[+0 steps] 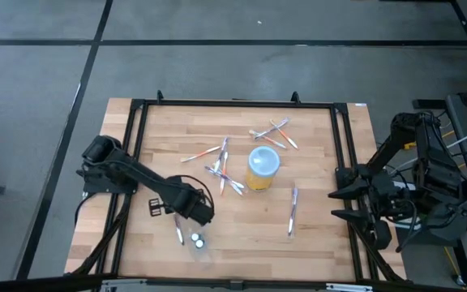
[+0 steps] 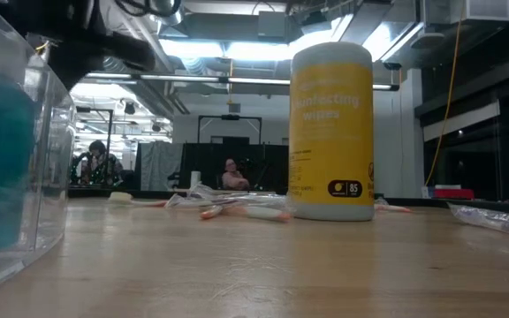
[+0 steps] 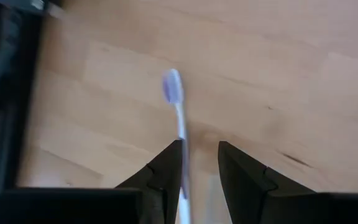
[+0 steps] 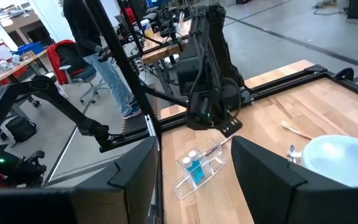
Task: Pick & Place toothbrushing station
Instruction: Put the violet toothbrush into the left side of the transparent organizer
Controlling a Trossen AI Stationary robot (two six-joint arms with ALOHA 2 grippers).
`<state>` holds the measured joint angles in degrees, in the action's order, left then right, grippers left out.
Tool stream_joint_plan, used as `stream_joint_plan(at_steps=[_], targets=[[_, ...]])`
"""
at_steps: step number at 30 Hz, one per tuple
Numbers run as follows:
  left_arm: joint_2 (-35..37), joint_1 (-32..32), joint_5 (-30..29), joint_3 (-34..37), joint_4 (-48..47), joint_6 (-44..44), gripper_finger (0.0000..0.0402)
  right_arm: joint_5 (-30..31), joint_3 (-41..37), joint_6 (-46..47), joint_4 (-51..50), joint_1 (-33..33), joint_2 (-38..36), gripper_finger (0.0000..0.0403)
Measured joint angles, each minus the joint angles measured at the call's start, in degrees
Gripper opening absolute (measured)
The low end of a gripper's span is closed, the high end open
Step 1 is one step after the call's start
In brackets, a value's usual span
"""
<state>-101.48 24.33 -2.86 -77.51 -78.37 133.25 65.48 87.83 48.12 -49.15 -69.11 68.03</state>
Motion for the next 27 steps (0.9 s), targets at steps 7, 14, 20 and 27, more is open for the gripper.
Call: stream_joint_plan(at_steps=[7,14,20,27], targets=[[4.07,-5.54,-8.85,1.44,7.46,-12.72,0.0098,1.61,0.0,-0.2,0.0,-0.88,-0.22,0.0208],[10.77,-17.94,-6.52,1.42,17.49,-53.0,0.0098,1.61,0.0,-0.83,-0.01,-0.88,-0.43,0.0208],[12.56,-32.38,17.42,1.39,10.41,-78.22,0.0091,1.61,0.0,-0.77,0.09,-0.88,-1.16,0.0208],[11.65,-40.38,23.5,1.54,-11.33,-97.19,0.0071,3.02,0.0,-0.24,0.31,-0.86,-1.36,0.0208]])
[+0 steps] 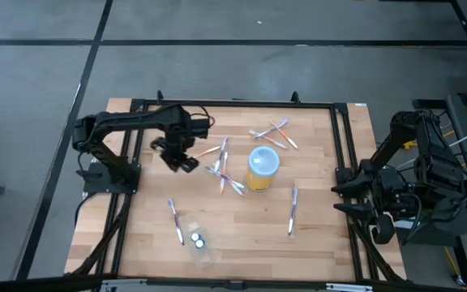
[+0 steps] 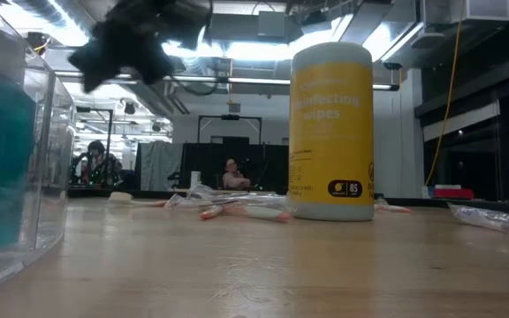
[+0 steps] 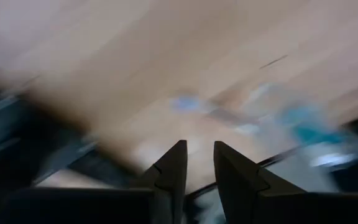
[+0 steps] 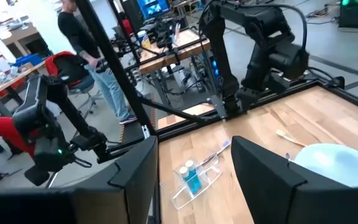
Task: Pick & Place toothbrushing station
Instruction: Put the violet toothbrush into the left side of the transparent organizer
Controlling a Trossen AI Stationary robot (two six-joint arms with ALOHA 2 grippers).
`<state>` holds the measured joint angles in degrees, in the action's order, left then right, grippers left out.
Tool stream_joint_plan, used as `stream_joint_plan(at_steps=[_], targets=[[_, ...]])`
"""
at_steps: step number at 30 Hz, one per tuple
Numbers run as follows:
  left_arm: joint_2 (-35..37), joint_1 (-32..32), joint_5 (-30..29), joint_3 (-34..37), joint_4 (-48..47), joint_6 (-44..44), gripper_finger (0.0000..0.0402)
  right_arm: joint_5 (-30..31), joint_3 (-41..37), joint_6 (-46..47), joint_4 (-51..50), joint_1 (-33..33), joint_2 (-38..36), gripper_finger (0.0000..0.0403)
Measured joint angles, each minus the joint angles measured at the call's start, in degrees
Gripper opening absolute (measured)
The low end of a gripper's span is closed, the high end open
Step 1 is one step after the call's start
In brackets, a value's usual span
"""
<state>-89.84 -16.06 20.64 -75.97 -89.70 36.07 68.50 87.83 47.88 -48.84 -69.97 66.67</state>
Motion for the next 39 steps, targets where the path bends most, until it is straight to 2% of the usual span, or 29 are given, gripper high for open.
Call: stream_joint_plan(at_steps=[2,5,7,10,18,21,32,39], targets=[[-0.17,-0.04,-0.71,1.95,-0.45,-1.19,0.0064,0.46,0.0,0.34,0.0,0.0,0.0,0.0208],[0.01,1.05,1.29,6.35,0.66,-1.07,0.0054,1.36,0.0,0.72,0.01,0.0,0.01,0.0208],[-0.14,2.2,0.23,10.11,0.87,-0.84,0.0047,1.81,0.0,0.89,0.0,0.0,0.02,0.0208],[-0.2,4.24,1.76,16.27,3.62,-0.05,0.004,1.98,0.0,1.13,0.02,-0.02,0.02,0.0208],[-0.22,10.49,10.36,27.49,20.74,9.17,0.0046,2.19,0.0,1.15,0.0,0.0,0.0,0.0208],[-0.22,13.05,12.07,29.03,25.55,12.7,0.0046,2.2,0.0,1.19,0.02,0.0,0.0,0.0208],[-0.85,18.39,12.2,29.71,35.27,22.02,0.0036,2.21,0.0,1.37,0.02,0.0,-0.02,0.0208],[-3.15,21.13,11.9,29.73,37.7,24.68,0.003,2.01,0.0,1.18,0.82,-0.06,-0.02,0.0208]])
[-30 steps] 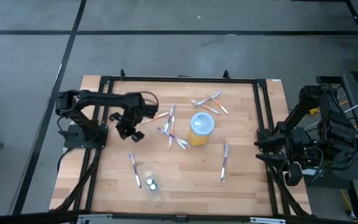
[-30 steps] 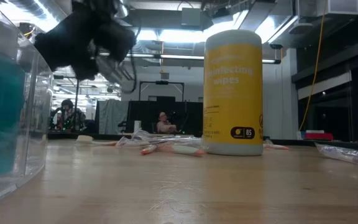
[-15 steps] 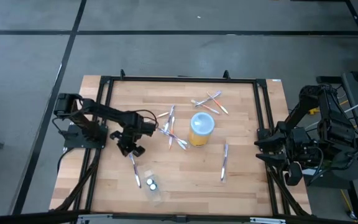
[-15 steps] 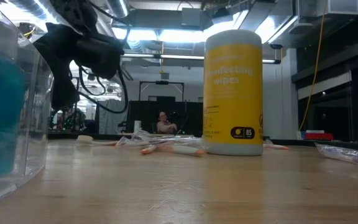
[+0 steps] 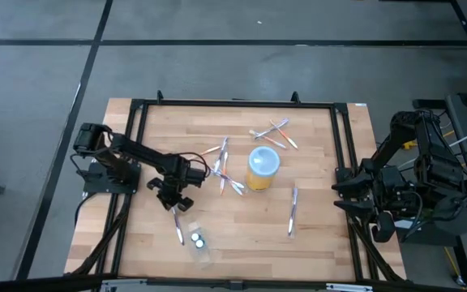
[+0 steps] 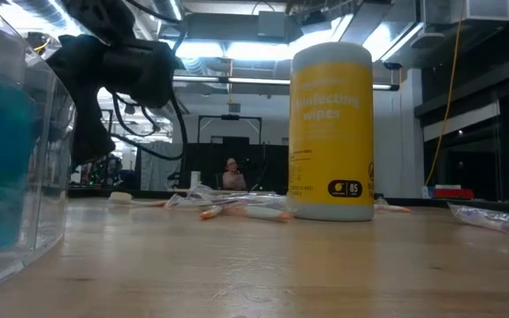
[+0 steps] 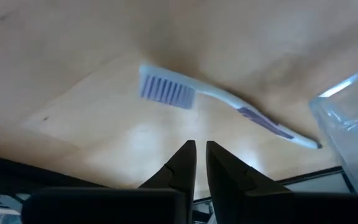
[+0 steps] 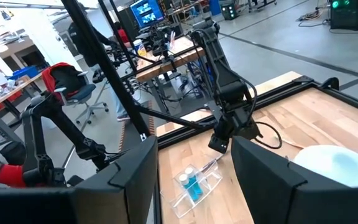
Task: Pick & Place toothbrushing station
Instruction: Put the violet toothbrush into the left side of the transparent organizer
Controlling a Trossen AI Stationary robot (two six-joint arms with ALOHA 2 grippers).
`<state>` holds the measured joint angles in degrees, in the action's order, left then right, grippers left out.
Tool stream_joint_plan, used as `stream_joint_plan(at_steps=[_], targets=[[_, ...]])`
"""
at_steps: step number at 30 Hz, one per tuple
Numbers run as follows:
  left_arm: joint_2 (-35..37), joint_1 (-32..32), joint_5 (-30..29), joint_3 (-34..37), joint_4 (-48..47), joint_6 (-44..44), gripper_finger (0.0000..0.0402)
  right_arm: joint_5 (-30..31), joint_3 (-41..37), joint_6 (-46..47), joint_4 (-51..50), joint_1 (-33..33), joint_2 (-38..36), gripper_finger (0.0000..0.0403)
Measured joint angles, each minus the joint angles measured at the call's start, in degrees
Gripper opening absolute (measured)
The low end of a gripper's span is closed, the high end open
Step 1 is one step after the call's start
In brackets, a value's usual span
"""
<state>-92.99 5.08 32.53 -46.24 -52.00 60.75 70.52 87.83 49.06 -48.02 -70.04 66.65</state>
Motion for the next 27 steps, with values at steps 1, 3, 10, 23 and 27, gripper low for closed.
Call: stream_joint_plan(at_steps=[1,3,10,23,27], targets=[[-0.54,0.34,-0.11,0.0,1.01,0.28,0.0029,0.01,0.0,0.0,0.03,-0.15,0.0,0.0208],[-1.49,0.89,-0.58,0.0,3.02,1.2,0.0028,0.14,0.0,-0.01,0.06,-0.48,0.0,0.0208],[-4.99,1.13,-1.84,-0.15,7.56,2.59,0.0026,0.44,0.0,-0.02,0.94,-0.73,0.0,0.0208],[-5.23,-10.53,-13.35,-3.92,7.62,-6.7,0.0025,0.64,0.0,-0.01,1.77,-0.68,0.0,0.0208],[-5.33,-15.29,-18.94,-6.24,8.77,-11.18,0.0024,1.05,0.0,0.47,1.78,-0.68,0.0,0.0208]])
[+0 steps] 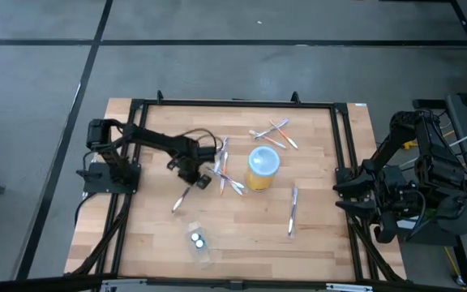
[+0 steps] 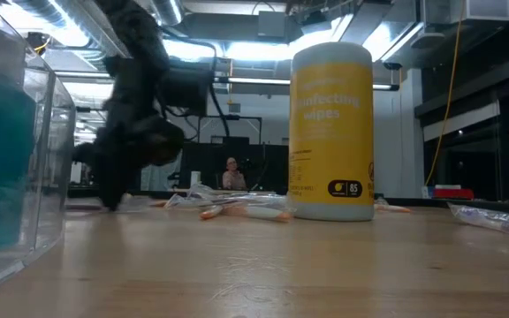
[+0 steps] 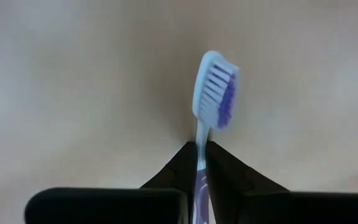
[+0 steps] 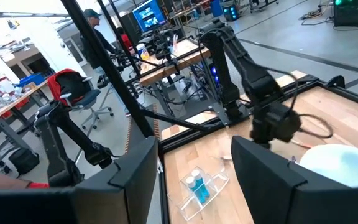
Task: Pick & Place toothbrushing station
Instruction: Put the violet toothbrush into the left side of the transparent organizer
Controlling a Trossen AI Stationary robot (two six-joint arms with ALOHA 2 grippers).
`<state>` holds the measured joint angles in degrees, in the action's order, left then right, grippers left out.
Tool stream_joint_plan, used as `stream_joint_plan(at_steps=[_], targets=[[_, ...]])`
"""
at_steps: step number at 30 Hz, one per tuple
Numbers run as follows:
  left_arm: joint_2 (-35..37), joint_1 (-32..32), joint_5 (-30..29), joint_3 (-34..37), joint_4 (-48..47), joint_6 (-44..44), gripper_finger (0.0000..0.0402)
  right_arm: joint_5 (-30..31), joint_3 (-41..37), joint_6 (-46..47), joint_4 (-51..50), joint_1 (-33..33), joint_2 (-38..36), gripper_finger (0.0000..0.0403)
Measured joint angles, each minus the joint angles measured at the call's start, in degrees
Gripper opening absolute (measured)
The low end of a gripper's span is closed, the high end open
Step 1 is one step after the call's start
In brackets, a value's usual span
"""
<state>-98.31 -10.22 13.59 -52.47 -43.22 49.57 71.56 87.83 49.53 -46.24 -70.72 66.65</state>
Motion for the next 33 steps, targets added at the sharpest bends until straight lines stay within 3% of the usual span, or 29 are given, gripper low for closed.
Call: stream_joint_plan(at_steps=[4,8,19,33], targets=[[-0.2,-4.35,-4.51,-1.89,0.43,-4.42,0.0024,0.05,0.0,0.97,0.01,0.0,0.0,0.0208],[-0.21,-6.84,-4.02,-2.79,0.12,-7.5,0.0024,0.05,0.0,1.26,0.39,0.0,0.0,0.0208],[-4.17,-4.99,-3.35,-3.32,-0.87,-9.84,0.0011,1.83,0.0,0.98,0.57,0.0,0.0,0.0208],[8.1,-5.1,-3.51,-2.79,-2.12,-6.35,0.0,2.66,0.0,0.45,0.83,0.0,0.0,0.0208]])
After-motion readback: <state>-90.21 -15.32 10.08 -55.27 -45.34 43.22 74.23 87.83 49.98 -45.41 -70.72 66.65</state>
